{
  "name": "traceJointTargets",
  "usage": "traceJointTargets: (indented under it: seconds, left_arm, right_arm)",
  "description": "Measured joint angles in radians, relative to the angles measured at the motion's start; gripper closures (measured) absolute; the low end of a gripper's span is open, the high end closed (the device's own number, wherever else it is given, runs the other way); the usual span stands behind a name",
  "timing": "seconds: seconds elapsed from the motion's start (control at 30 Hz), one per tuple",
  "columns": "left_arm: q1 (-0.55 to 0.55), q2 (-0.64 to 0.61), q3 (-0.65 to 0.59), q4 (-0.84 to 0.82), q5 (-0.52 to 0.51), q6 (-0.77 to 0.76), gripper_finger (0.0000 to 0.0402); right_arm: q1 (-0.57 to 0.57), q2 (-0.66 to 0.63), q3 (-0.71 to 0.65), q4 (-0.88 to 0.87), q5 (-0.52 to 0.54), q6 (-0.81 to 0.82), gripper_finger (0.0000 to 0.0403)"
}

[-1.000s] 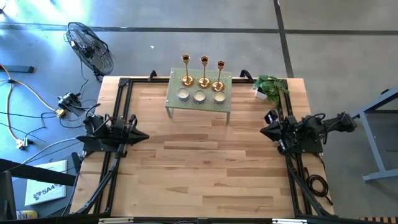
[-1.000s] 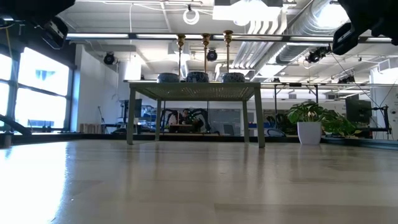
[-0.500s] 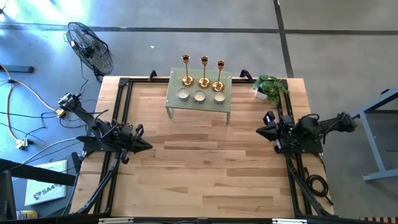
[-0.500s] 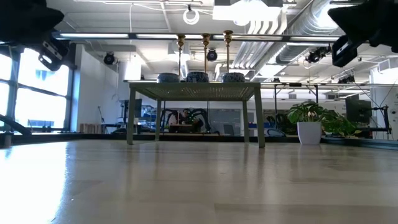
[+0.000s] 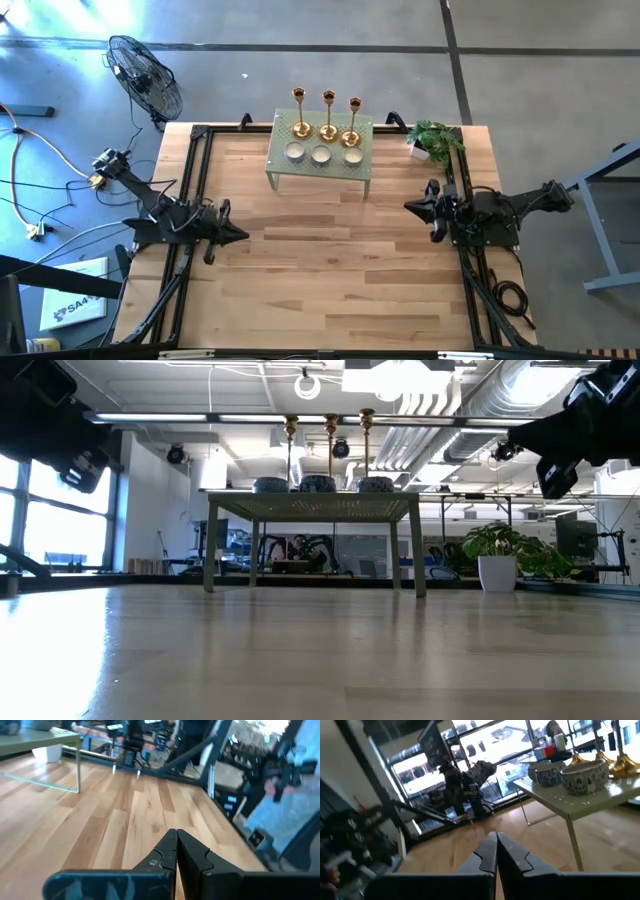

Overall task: Pick & Place candle stick holders
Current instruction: Return to Home Position

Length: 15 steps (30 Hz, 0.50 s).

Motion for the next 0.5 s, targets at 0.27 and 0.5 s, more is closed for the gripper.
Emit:
traceJointTargets:
  seconds: [0.27,0.5]
  left_arm:
    - [0.0,0.019,0.004,-0.012,0.028,0.115,0.0401]
    - [0.0,0.02,0.004,-0.003,0.031,0.119,0.0401]
  right_arm:
    - [0.0,0.005,0.0,-0.009,-0.048,-0.313,0.0402]
    - [0.0,0.005,0.0,-0.007,-0.049,-0.426,0.0399]
